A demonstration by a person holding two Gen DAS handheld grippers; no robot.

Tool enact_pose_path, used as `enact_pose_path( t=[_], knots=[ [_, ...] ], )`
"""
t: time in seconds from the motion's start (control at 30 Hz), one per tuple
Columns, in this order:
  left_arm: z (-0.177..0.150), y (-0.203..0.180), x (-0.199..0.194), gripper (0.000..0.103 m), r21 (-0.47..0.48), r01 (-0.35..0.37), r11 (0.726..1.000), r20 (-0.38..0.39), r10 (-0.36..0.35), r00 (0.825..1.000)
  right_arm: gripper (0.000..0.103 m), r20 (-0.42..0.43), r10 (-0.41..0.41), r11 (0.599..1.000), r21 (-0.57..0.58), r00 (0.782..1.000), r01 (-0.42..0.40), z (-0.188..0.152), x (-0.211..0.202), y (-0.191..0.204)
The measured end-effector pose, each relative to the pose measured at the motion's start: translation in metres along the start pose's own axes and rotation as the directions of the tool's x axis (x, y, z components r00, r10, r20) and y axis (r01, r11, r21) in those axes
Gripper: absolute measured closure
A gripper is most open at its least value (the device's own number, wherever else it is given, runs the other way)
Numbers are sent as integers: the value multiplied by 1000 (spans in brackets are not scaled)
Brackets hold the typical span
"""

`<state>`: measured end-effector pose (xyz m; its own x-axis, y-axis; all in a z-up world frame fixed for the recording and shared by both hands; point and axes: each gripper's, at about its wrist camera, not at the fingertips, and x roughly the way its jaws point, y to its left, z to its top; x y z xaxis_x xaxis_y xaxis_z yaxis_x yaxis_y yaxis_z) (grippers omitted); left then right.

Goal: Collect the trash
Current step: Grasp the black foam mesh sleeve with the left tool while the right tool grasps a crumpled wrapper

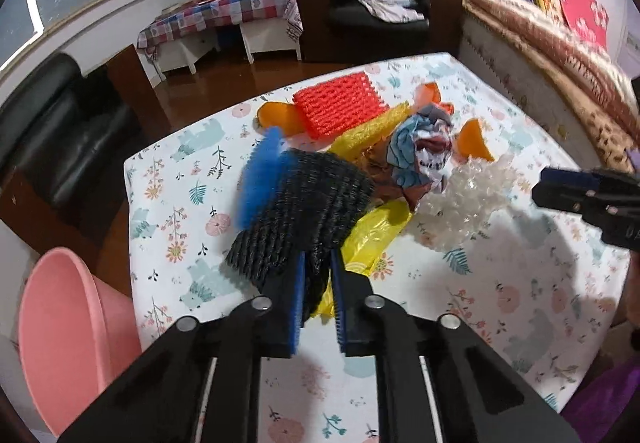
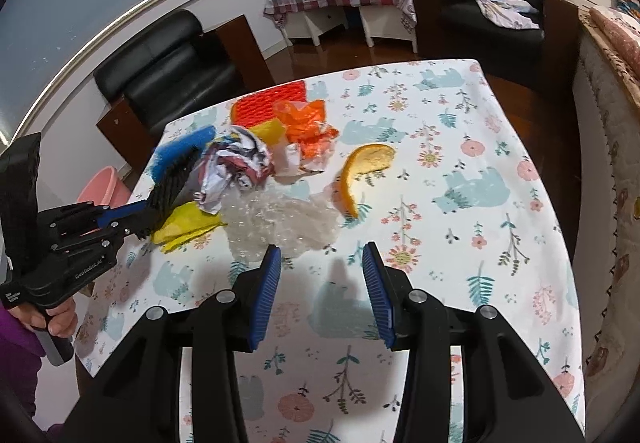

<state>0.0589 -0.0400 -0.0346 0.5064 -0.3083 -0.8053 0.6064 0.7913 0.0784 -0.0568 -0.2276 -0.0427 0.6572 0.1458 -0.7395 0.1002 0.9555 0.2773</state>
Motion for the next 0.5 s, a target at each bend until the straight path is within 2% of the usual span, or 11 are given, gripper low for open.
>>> enact_pose_path(
  t=[0.27, 0.5],
  knots=[
    [-11, 7, -42, 94, -90, 100, 991, 93, -91, 991, 60, 13, 57, 998, -19, 998, -57, 14, 2, 14],
    [-24, 20, -66, 94, -196, 120, 973, 144, -92, 985, 60, 40, 104, 993, -55, 994, -102, 38, 11, 36]
  ],
)
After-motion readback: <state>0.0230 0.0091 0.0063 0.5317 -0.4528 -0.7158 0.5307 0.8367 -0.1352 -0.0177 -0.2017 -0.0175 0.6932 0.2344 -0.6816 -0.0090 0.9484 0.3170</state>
